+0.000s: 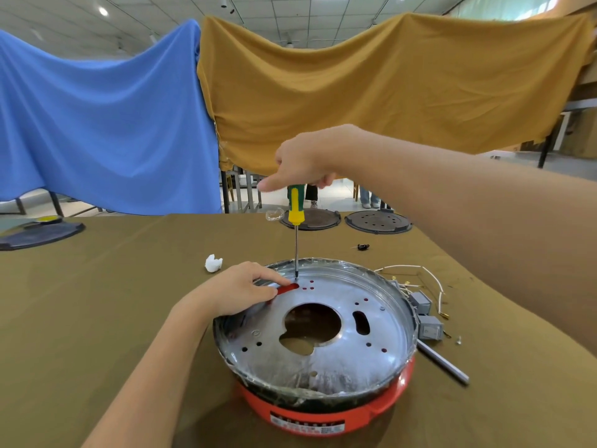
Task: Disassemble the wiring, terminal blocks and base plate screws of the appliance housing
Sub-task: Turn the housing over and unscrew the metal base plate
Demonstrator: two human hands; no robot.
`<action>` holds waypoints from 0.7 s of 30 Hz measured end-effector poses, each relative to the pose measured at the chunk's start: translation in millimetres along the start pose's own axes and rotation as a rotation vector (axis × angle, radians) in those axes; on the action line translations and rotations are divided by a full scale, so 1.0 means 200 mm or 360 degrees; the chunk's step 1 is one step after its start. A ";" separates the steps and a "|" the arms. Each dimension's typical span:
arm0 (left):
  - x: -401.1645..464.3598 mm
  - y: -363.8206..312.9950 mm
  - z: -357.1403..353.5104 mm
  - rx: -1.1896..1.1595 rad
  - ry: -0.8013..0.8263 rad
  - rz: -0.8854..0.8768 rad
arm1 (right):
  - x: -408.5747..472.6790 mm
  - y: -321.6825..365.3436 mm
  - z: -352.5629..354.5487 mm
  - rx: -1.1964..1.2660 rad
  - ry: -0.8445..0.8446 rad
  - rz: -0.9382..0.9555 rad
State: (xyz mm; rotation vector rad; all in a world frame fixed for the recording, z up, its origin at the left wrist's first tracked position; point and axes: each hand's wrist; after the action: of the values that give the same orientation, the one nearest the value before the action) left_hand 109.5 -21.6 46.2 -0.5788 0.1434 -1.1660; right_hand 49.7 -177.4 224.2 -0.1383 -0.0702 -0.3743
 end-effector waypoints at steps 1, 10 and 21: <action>0.00 0.00 0.00 -0.0006 0.0004 0.0005 | 0.00 0.02 -0.01 -0.0267 -0.0216 -0.0073; -0.01 -0.01 0.00 -0.0022 0.0011 -0.0005 | -0.02 0.04 0.05 0.0540 0.0319 0.0230; -0.01 -0.01 0.01 -0.0007 0.0016 0.0013 | 0.00 0.12 0.03 -0.0288 -0.0209 0.0036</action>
State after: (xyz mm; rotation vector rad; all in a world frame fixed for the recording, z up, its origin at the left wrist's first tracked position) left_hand 107.8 -20.6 47.8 -0.5757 0.1566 -1.1610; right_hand 57.4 -154.8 226.6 -0.3423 -0.1645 -0.3483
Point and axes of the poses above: each hand's wrist, its own x-axis towards the middle knuckle, its own z-axis out of the back of the hand, y = z × x, and after that the axes turned 15 degrees about -z, right-handed
